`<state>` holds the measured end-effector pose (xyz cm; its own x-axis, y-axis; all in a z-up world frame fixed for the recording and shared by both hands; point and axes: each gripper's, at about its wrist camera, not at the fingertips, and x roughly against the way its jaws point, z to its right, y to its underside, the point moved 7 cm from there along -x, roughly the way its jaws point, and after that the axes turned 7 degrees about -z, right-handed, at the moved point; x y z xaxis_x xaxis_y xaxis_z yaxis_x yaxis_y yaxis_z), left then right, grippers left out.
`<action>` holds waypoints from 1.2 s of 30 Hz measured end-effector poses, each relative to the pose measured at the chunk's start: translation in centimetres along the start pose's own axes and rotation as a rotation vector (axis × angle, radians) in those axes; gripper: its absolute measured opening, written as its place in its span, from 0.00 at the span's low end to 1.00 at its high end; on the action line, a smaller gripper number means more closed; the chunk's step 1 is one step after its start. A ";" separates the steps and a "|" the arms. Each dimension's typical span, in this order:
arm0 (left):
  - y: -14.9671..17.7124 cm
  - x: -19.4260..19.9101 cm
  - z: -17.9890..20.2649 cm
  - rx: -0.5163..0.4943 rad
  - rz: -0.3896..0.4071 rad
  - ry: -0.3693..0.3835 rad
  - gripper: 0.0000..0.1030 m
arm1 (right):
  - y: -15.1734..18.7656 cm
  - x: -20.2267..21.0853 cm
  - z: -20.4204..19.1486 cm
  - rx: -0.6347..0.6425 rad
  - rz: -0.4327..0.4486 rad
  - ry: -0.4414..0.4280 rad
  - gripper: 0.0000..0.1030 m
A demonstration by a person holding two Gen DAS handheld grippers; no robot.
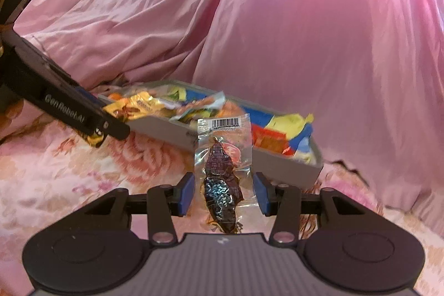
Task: Organize snacks
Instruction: 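Carry gold pouch and fish packet into the grey box and release both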
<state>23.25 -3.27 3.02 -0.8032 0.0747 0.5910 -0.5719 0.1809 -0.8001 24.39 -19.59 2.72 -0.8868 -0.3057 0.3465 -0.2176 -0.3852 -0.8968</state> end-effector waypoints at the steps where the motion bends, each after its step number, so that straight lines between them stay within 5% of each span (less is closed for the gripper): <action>1: -0.7 0.0 -0.2 -0.002 0.011 -0.003 0.48 | -0.4 -0.2 0.2 0.001 0.006 0.002 0.49; 14: -8.2 -4.9 -3.4 0.100 0.098 -0.120 0.49 | -8.0 -4.7 2.6 0.033 0.080 0.037 0.49; 24: -9.2 -7.9 -2.8 0.140 0.058 -0.119 0.49 | -9.8 -10.9 4.4 -0.120 -0.051 0.009 0.49; 36: -8.9 -9.7 -3.4 0.181 0.026 -0.085 0.49 | -9.3 -12.1 3.8 -0.189 -0.084 -0.070 0.49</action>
<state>36.70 -2.28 4.71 -0.8251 -0.0071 0.5650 -0.5650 0.0005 -0.8251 38.73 -15.59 7.88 -0.8332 -0.3416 0.4348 -0.3682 -0.2437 -0.8972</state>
